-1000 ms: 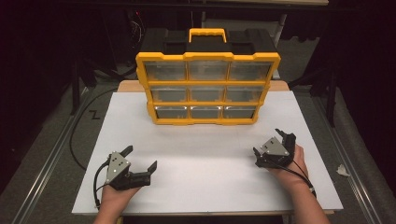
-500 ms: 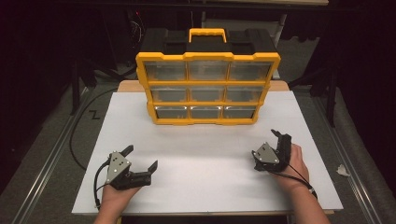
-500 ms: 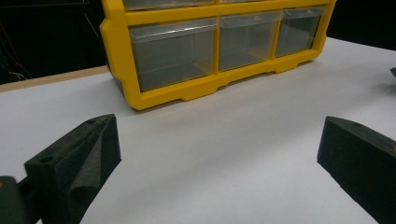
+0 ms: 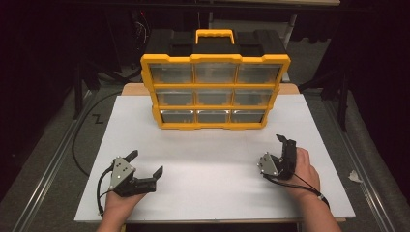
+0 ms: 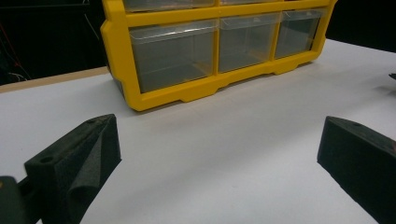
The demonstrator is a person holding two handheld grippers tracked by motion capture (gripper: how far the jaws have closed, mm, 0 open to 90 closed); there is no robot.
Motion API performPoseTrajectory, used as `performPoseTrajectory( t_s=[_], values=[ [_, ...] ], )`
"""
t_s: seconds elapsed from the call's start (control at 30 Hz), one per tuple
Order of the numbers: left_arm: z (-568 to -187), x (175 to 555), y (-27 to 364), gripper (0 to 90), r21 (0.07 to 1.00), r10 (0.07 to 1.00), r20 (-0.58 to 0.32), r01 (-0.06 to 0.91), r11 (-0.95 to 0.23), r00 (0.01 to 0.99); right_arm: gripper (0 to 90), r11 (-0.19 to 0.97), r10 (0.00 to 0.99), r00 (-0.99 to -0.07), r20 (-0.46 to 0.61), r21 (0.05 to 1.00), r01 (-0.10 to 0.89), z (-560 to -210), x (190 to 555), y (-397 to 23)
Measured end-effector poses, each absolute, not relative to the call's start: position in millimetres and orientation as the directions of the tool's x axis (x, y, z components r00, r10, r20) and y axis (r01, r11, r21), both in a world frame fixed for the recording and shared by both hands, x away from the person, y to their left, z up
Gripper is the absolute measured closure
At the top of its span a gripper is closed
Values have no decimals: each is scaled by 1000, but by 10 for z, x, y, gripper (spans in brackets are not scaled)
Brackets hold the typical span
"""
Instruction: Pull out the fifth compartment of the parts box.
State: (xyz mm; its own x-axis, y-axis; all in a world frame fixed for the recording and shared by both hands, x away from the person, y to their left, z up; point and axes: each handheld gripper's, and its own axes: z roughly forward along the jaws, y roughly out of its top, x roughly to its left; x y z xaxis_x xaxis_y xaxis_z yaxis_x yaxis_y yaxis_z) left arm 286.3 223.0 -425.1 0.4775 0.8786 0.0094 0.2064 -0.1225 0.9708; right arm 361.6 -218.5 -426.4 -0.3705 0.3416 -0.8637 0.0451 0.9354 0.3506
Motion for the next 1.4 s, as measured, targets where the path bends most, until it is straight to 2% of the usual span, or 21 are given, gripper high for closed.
performPoseTrajectory(
  t_s=[0.17, 0.47, 0.93, 1.4],
  values=[
    [-4250, 2859, 2232, 2, 971, 879, 9, 207, -122, 477, 9, 963, 258, -351, -900, 270, 16, -4265, 3605, -2147],
    [-4250, 2858, 2232, 2, 971, 879, 10, 207, -123, 476, 8, 977, 200, -340, -919, 214, -6, -4269, 3582, -2102],
    [-4247, 2860, 2232, 2, 971, 883, 8, 208, -119, 470, 7, 997, 57, -290, -955, 70, -34, -4275, 3514, -1940],
    [-4248, 2867, 2229, 2, 969, 884, 13, 211, -126, 468, 7, 994, -10, -266, -964, 19, -106, -4333, 3462, -1677]
  ],
)
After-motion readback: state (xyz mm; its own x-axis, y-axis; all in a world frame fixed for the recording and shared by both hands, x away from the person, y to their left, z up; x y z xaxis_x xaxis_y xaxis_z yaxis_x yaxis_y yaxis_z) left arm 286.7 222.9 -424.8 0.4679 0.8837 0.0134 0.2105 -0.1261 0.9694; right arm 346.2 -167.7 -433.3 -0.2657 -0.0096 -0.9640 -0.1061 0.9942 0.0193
